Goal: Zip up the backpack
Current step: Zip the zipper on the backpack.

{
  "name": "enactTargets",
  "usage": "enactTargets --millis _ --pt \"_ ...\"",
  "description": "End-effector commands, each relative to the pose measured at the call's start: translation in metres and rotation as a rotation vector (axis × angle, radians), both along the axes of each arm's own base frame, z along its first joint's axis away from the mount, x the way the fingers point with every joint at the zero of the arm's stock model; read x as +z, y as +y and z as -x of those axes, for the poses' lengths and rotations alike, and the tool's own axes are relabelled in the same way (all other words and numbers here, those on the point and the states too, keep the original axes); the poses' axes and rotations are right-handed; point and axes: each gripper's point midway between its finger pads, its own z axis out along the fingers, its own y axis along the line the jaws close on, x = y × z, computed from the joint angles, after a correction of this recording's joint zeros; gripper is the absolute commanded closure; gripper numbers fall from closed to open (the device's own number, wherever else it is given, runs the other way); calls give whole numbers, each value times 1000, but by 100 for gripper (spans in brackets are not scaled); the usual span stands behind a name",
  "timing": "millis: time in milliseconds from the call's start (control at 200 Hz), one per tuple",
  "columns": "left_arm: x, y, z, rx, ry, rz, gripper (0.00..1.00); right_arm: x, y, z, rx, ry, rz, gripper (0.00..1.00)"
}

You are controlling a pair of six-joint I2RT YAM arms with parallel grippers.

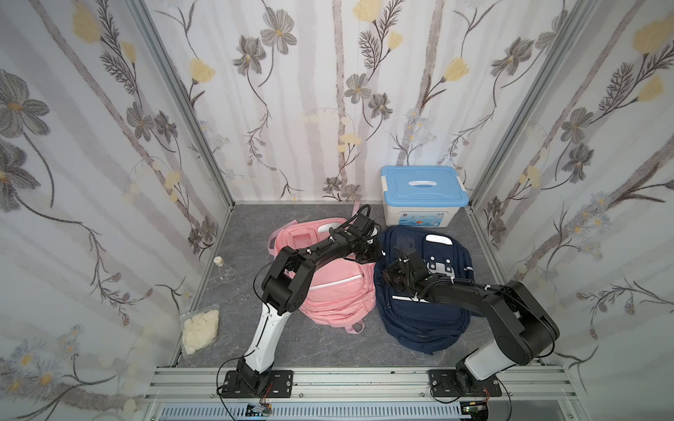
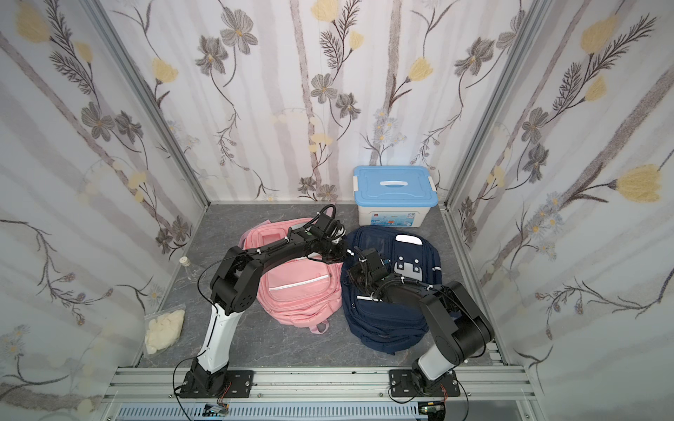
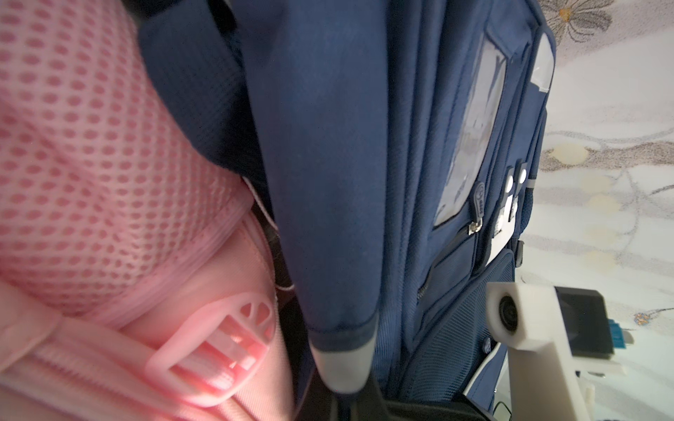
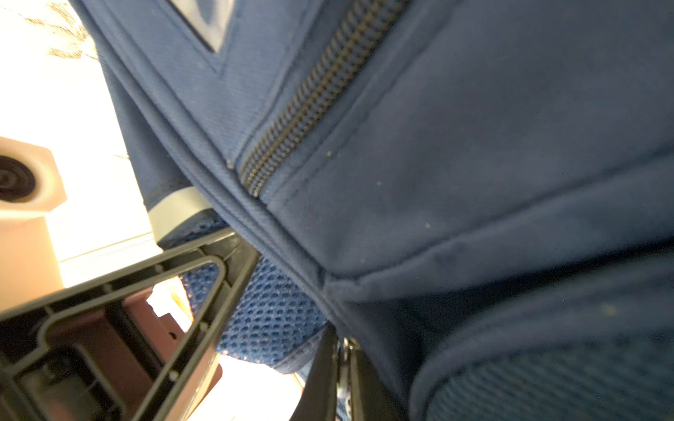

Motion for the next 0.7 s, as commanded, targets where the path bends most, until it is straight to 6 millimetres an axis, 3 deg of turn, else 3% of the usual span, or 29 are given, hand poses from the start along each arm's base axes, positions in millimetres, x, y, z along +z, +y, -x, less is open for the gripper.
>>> enactTargets --millis 0,240,565,590,694 --pt "16 -4 16 -52 63 64 100 -14 -28 9 -19 53 174 98" --pt "4 -1 5 -21 88 54 100 4 -23 29 162 153 264 99" --pt "-7 4 -15 68 165 67 100 -5 -16 82 333 298 319 100" --pt "-7 4 -18 78 170 73 100 5 -10 77 346 276 314 99" --pt "-10 7 -30 136 191 92 100 6 -4 90 413 297 338 99"
